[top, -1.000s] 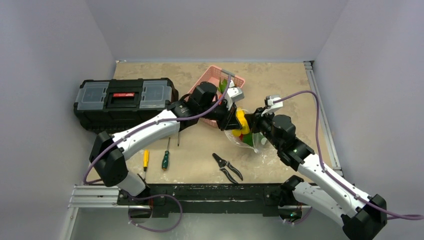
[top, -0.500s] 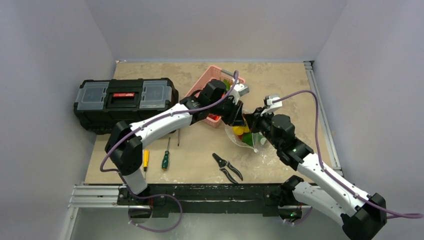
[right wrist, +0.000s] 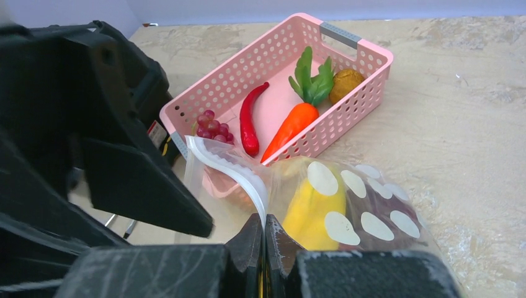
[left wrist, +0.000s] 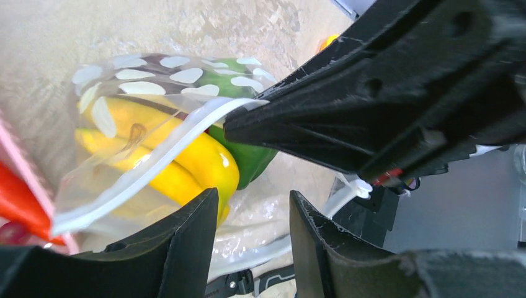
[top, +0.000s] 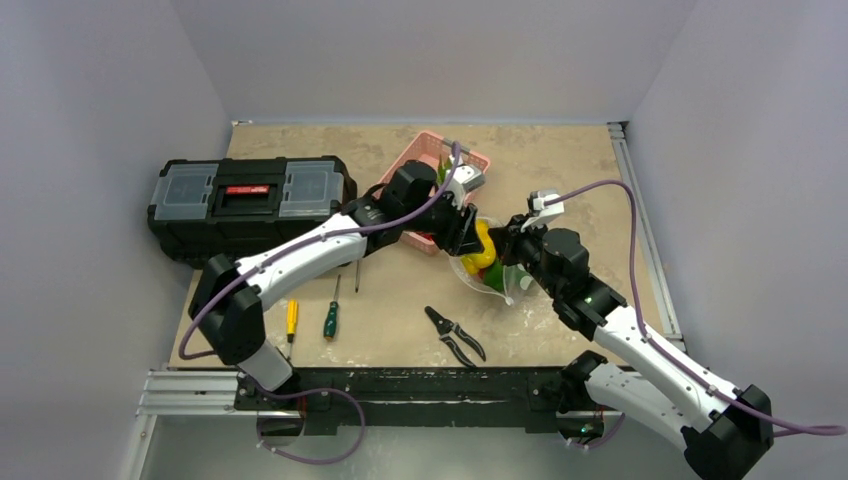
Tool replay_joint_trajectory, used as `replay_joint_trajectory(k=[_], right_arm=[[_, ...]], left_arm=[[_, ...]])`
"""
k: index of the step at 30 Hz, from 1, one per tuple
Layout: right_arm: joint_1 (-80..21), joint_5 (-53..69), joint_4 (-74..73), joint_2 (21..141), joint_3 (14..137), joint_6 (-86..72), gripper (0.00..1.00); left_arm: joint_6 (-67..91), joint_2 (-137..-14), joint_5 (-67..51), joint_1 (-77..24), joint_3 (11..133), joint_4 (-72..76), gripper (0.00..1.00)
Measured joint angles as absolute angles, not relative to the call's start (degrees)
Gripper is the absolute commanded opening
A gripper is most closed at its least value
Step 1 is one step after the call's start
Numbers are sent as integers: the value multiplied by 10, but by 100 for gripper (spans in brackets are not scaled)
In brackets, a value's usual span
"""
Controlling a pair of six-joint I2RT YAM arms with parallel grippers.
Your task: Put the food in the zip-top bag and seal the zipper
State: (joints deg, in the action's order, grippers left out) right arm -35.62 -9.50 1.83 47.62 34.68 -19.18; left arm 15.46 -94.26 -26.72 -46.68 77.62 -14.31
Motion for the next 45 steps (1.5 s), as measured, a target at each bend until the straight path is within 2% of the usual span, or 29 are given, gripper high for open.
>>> replay_joint_trajectory(k=[8, 14, 19, 23, 36, 45], right_arm=[[-356, -99, 18, 476, 347, -192, 0], [-356, -100, 18, 476, 347, -192, 0], [-356, -116, 18, 476, 347, -193, 0], [-356, -151, 11, 467, 347, -195, 0], [-356, -217, 4, 428, 347, -199, 0], [-356, -220, 4, 431, 347, -199, 0]], left_arm=[[161, -816, -250, -413, 689, -83, 48], [202, -788, -78, -396, 690, -107, 47], [257, -849, 68, -387, 757, -185, 50], [289, -896, 130, -382, 785, -229, 50], [294, -1113, 215, -372, 998, -374, 48], [294, -1173, 225, -342, 1040, -437, 55]])
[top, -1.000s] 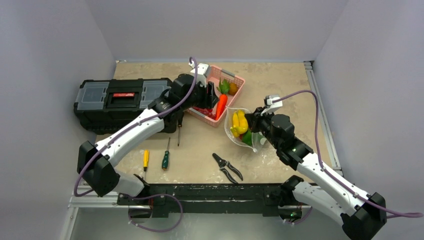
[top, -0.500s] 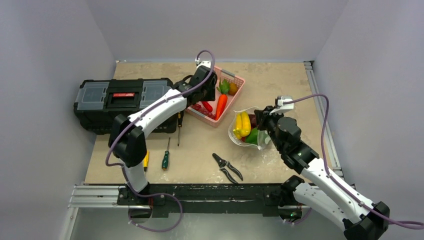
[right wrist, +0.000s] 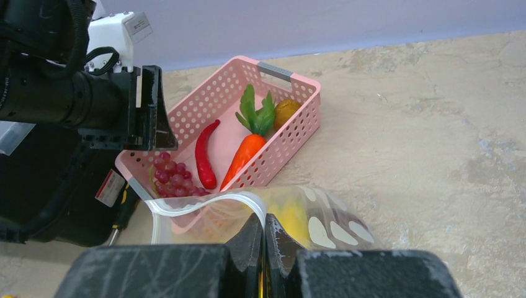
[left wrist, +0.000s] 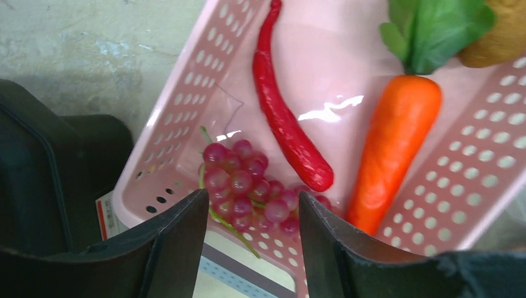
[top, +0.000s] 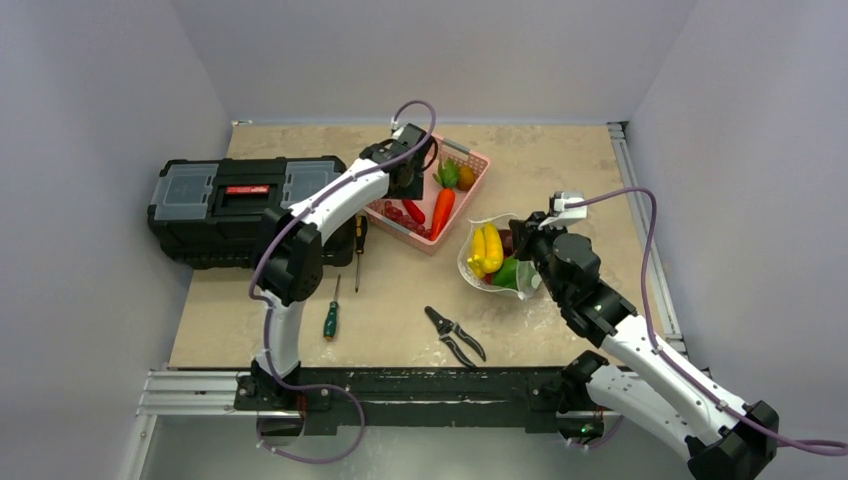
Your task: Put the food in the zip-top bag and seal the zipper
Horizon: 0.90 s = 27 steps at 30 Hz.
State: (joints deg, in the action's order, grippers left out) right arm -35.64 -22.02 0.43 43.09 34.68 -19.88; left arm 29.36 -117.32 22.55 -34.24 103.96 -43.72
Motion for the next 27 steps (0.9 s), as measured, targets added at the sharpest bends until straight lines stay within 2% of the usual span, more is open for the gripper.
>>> replay_joint_trajectory(k=[10, 14, 16, 22, 27], right_arm=[[-356, -220, 4, 431, 347, -199, 0], [-356, -220, 4, 431, 347, -199, 0], [-356, -220, 4, 431, 347, -199, 0], [-356, -220, 4, 431, 347, -199, 0], [-356, -220, 4, 431, 347, -199, 0]], left_arm=[[279, -1235, 200, -299, 1092, -514, 54], [279, -1254, 170, -291, 1093, -523, 51], [279, -1262, 156, -288, 1095, -525, 44], [274, -1275, 130, -282, 1098, -526, 12], [268, -1277, 111, -280, 1101, -526, 3]])
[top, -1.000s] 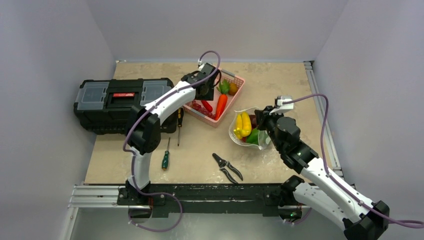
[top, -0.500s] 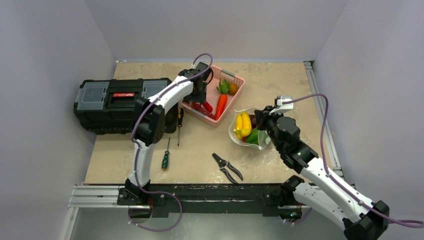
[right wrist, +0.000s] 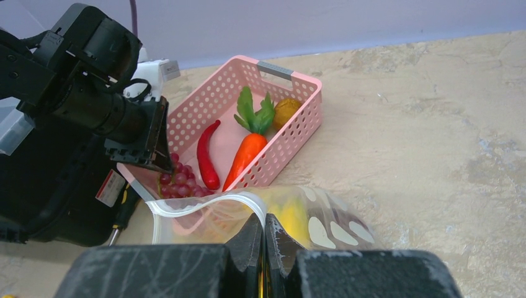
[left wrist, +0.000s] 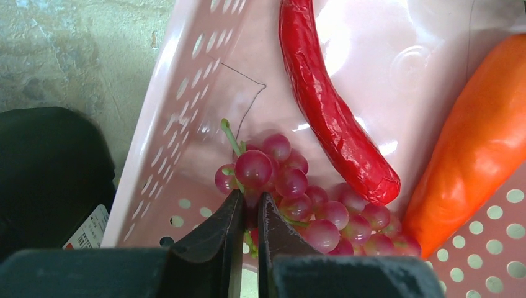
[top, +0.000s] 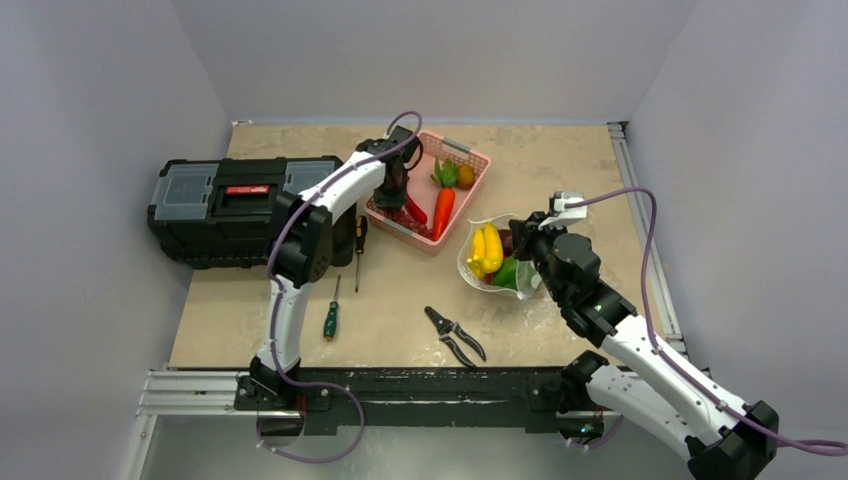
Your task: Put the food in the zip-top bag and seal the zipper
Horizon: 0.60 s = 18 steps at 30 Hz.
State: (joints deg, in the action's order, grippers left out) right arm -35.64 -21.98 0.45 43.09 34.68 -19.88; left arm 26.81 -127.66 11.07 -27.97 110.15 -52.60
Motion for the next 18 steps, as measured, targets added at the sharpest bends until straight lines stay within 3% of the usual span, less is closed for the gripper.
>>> replay_joint_trajectory(k=[9, 18], right_arm=[[-356, -220, 4, 431, 347, -199, 0], [-356, -219, 4, 431, 347, -199, 0]], left_arm=[[264, -1251, 90, -279, 1090, -519, 0], [264, -1113, 48, -279, 1033, -490, 0]])
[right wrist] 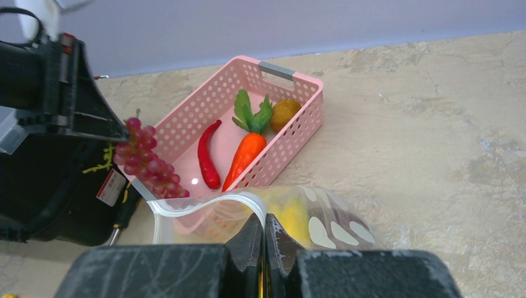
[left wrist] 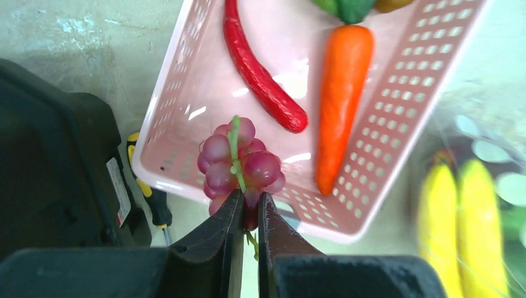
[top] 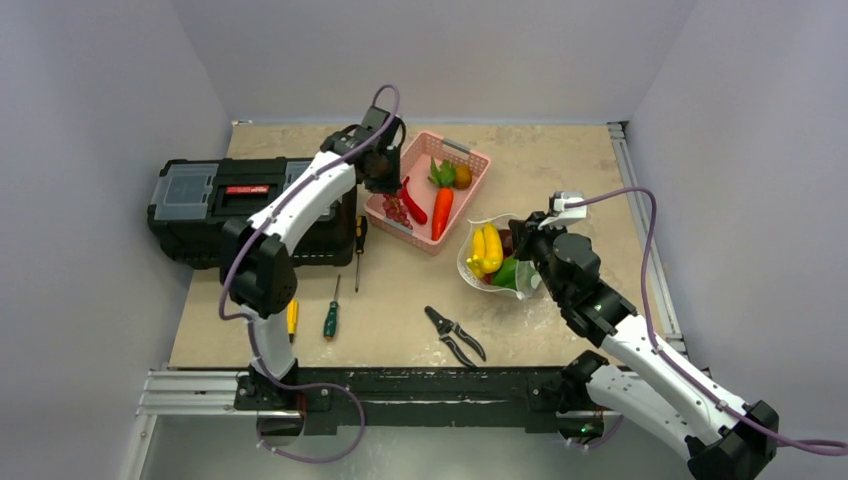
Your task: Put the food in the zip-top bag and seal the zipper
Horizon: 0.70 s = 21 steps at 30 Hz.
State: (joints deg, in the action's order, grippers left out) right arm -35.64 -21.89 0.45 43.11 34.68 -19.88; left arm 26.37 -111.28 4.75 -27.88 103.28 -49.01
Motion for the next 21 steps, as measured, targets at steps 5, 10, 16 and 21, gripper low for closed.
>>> replay_joint_trajectory(k=[5, 10, 16, 21], right_arm=[[-356, -216, 4, 431, 347, -199, 0], [-356, -216, 4, 432, 347, -199, 0], [-356, -215, 5, 436, 347, -199, 0], [-356, -215, 5, 437, 347, -200, 0]], left_arm=[[257, -1020, 14, -279, 978, -451, 0], [245, -928, -52, -279, 907, -392, 0], [243, -830, -156, -279, 838, -302, 0], [250, -767, -262, -279, 792, -189, 0]])
